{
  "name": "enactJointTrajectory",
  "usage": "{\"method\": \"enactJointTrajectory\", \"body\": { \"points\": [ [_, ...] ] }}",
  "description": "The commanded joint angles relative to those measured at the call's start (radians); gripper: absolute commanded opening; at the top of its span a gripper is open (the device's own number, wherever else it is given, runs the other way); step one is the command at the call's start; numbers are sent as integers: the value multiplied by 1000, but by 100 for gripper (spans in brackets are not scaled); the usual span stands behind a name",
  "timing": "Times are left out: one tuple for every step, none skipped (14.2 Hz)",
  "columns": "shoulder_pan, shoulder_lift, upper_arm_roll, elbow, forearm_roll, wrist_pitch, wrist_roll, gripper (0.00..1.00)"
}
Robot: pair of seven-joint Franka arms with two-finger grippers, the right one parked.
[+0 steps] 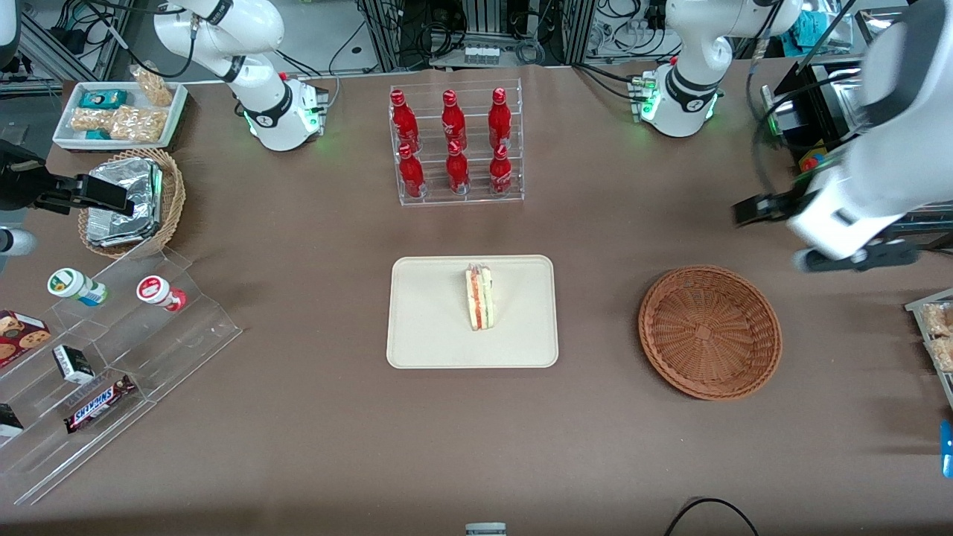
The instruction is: Place sandwich from basket to tray
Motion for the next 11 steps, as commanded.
{"method": "enactJointTrajectory", "body": {
  "points": [
    [33, -27, -8, 30, 12, -51, 43, 100],
    [33, -26, -8, 50, 13, -58, 36, 100],
    [33, -26, -8, 56, 13, -58, 32, 100],
    [33, -29, -8, 56, 13, -60, 32, 100],
    [35, -32, -8, 56, 15, -68, 30, 100],
    [55, -38, -17, 56, 9, -77, 29, 100],
    [123, -59, -52, 53, -2, -80, 29, 100],
    [218, -75, -164, 52, 12, -84, 29, 100],
    [280, -76, -229, 47, 15, -84, 27, 100],
    [294, -78, -242, 45, 19, -84, 23, 100],
    [294, -81, -242, 45, 38, -83, 24, 100]
  ]
}}
